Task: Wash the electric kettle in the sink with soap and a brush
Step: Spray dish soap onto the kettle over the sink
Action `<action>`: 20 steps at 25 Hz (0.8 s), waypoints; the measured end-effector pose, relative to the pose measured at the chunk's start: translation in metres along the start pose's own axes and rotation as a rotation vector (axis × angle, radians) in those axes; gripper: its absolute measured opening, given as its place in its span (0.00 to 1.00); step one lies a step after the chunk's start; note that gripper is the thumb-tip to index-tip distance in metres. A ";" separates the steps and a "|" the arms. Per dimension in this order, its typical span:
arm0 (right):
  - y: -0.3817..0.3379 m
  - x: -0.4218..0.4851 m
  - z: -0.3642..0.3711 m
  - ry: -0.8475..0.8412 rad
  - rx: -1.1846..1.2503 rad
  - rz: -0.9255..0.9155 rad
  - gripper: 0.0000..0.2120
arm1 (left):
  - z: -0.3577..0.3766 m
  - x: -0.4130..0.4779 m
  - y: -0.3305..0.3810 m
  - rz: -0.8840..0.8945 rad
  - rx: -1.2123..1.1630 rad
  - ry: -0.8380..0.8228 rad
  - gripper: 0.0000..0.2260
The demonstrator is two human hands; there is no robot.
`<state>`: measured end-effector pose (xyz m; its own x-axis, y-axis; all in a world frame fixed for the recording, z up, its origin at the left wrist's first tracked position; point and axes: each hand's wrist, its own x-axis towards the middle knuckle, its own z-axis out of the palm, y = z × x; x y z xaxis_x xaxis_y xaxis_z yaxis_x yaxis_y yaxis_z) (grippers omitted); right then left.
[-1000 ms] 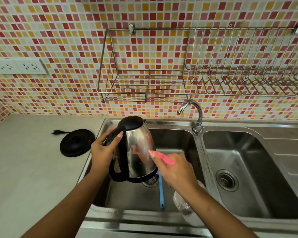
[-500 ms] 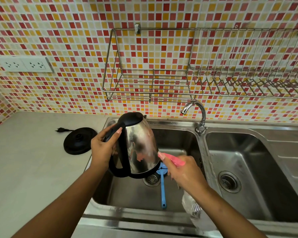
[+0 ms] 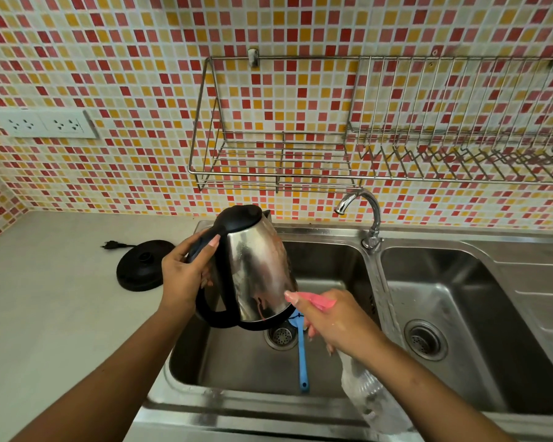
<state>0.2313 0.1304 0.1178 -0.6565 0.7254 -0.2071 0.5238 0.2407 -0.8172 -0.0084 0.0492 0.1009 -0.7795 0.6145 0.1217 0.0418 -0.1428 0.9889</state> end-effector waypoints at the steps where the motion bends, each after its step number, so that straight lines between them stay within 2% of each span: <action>1: -0.002 0.001 0.004 0.014 -0.015 0.006 0.27 | 0.002 0.000 0.001 0.001 -0.010 -0.005 0.15; 4: -0.007 0.003 0.007 0.080 -0.050 -0.009 0.24 | 0.003 0.000 0.006 -0.001 -0.025 -0.022 0.17; 10: -0.027 0.019 -0.035 0.083 0.166 -0.033 0.16 | -0.011 0.006 0.002 -0.005 -0.044 -0.055 0.18; 16: -0.036 0.030 -0.043 0.083 0.113 -0.070 0.10 | -0.012 0.003 0.005 0.056 -0.089 -0.119 0.39; 20: -0.040 0.034 -0.055 0.022 0.080 -0.072 0.07 | -0.013 0.005 0.009 0.055 -0.105 -0.141 0.42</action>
<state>0.2176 0.1813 0.1734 -0.6782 0.7223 -0.1355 0.4302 0.2408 -0.8700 -0.0201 0.0411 0.1097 -0.6819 0.7052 0.1940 0.0109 -0.2553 0.9668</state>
